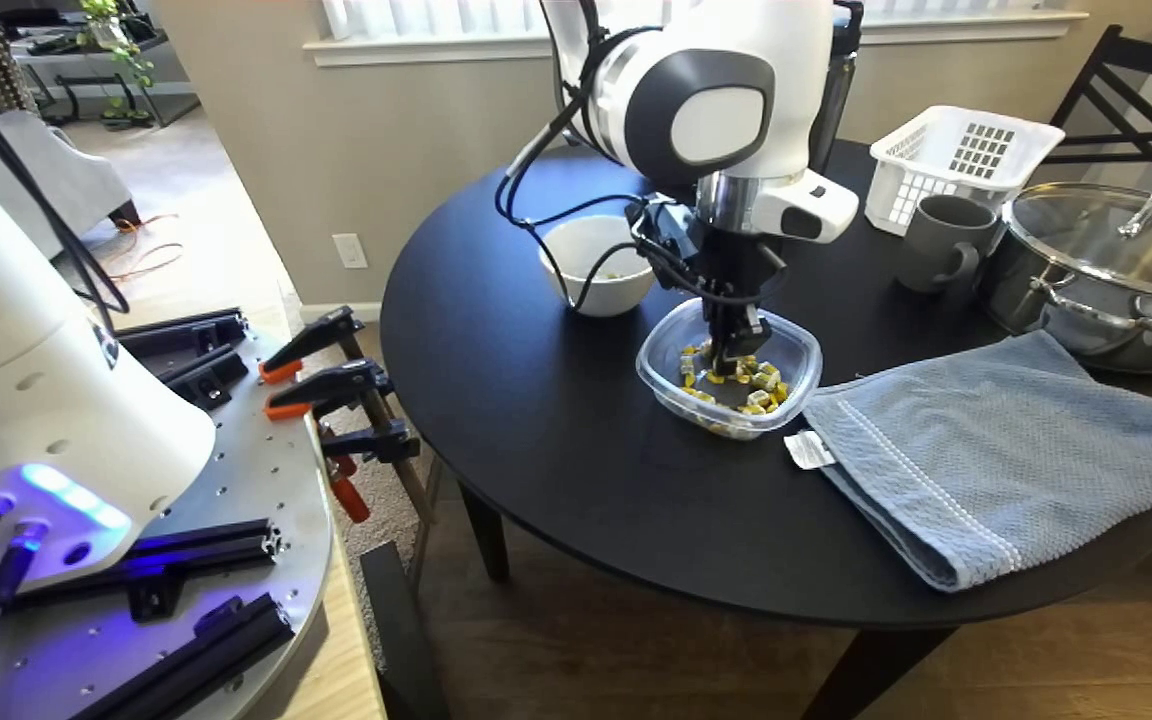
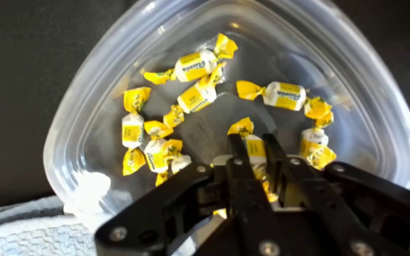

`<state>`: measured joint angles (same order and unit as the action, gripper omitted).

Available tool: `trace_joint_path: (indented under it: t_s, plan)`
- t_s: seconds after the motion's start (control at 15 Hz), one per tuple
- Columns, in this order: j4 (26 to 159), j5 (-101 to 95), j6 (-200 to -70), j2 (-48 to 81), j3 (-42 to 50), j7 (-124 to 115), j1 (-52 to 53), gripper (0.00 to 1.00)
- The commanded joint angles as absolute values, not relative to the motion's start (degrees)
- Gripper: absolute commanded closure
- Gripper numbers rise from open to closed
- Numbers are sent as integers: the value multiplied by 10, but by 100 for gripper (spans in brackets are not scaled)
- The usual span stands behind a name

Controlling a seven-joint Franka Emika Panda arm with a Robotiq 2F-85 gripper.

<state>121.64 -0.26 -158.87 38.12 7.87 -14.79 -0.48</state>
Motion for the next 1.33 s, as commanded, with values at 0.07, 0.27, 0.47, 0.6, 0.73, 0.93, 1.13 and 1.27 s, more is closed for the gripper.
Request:
trace_joint_path:
  t_s: [0.07,0.27,0.47,0.6,0.73,0.93,1.13,1.27]
  plan:
    - [1277,-15,-1590,280,94,-142,25,95]
    - [1306,-28,-1591,225,89,-136,41,95]
    - [1340,-24,-1588,171,49,-105,44,95]
    - [1358,-21,-1586,148,24,-89,48,95]
    - [1370,-18,-1582,135,3,-80,49,95]
    - [1387,-6,-1573,124,-24,-58,46,62]
    - [1398,-1,-1567,120,-33,-53,45,45]
    - [1401,-23,-1569,119,-17,-75,51,32]
